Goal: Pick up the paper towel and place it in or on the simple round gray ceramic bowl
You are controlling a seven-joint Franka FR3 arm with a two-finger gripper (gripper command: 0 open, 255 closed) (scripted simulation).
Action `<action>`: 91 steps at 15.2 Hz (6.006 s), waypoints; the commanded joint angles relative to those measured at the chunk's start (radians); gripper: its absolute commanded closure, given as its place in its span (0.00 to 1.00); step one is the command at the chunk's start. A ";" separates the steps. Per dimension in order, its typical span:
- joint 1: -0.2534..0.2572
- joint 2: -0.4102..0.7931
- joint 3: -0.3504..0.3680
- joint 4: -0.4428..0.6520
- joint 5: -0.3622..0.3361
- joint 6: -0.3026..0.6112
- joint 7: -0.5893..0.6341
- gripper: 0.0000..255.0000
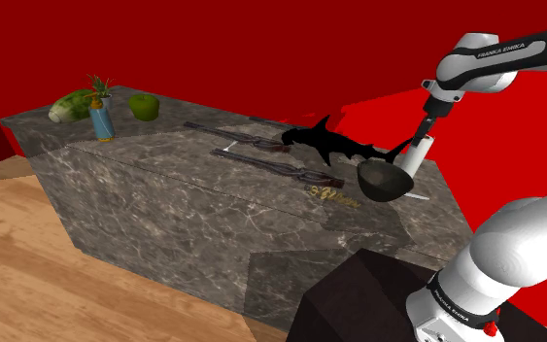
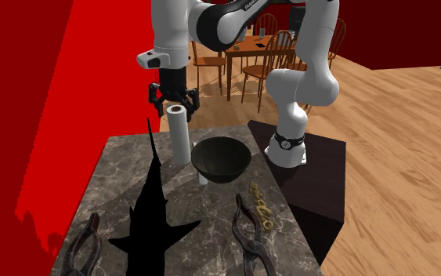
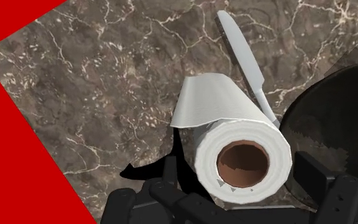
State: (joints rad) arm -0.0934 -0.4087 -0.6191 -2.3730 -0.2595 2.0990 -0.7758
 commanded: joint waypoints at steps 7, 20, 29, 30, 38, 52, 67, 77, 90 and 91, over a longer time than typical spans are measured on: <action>0.001 0.007 -0.004 -0.005 0.001 0.012 -0.002 0.00; 0.000 -0.004 0.004 0.014 0.001 -0.017 0.000 1.00; 0.002 -0.033 0.033 0.111 0.008 -0.143 0.003 1.00; 0.002 -0.035 0.036 0.123 0.009 -0.157 0.002 1.00; 0.008 -0.042 0.056 0.223 0.020 -0.264 0.000 1.00; 0.022 -0.040 0.099 0.402 0.041 -0.445 0.011 1.00; 0.062 -0.177 0.363 0.404 0.094 -0.623 0.284 1.00; 0.053 -0.228 0.355 0.229 0.080 -0.499 0.296 1.00; 0.042 -0.264 0.336 0.029 0.059 -0.335 0.308 1.00; 0.041 -0.266 0.335 0.015 0.057 -0.322 0.308 1.00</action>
State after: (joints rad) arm -0.0503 -0.6688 -0.2827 -2.3400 -0.1997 1.7637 -0.4680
